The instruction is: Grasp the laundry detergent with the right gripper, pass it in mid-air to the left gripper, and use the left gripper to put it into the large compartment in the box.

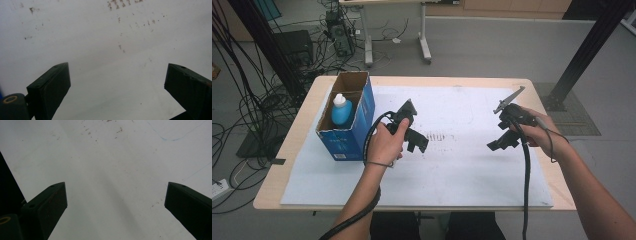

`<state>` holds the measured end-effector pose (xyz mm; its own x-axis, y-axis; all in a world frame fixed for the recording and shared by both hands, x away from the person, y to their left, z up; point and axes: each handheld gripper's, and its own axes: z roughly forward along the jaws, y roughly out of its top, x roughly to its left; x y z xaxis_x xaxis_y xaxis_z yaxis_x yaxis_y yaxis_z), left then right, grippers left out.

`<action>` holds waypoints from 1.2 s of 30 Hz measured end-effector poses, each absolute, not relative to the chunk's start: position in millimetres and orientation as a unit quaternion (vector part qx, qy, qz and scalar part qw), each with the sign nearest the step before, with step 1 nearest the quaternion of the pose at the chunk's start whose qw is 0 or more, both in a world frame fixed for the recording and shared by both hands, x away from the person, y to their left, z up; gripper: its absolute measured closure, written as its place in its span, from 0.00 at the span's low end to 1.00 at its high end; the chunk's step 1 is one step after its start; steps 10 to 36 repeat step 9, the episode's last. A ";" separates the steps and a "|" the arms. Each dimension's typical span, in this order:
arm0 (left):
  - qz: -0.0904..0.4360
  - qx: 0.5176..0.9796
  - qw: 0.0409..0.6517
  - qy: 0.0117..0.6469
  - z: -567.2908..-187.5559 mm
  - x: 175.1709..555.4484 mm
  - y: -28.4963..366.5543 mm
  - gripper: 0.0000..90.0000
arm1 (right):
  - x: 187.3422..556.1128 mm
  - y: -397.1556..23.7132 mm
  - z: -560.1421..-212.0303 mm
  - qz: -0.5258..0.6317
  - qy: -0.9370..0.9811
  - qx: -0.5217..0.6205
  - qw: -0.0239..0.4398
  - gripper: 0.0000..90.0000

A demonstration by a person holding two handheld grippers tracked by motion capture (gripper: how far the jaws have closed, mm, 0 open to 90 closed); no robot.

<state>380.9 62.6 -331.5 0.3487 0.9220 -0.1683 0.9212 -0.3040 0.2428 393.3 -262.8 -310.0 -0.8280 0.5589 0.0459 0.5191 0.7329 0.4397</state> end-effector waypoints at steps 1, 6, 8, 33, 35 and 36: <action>0.001 0.806 0.151 0.572 -331.7 380.7 62.8 0.08 | 393.2 -262.8 -310.0 0.222 0.930 0.290 0.044 0.04; 0.000 0.808 0.149 0.571 -331.4 379.4 62.5 0.08 | 391.9 -262.7 -310.3 0.223 0.929 0.291 0.044 0.04; 0.001 0.808 0.148 0.570 -331.0 379.1 61.2 0.08 | 391.1 -262.5 -310.5 0.224 0.929 0.290 0.044 0.04; 0.000 0.809 0.149 0.569 -330.6 379.1 60.8 0.08 | 390.8 -262.5 -310.4 0.224 0.929 0.290 0.044 0.04; 0.000 0.809 0.149 0.569 -330.6 379.1 60.8 0.08 | 390.8 -262.5 -310.4 0.224 0.929 0.290 0.044 0.04; 0.000 0.809 0.149 0.569 -330.6 379.1 60.8 0.08 | 390.8 -262.5 -310.4 0.224 0.929 0.290 0.044 0.04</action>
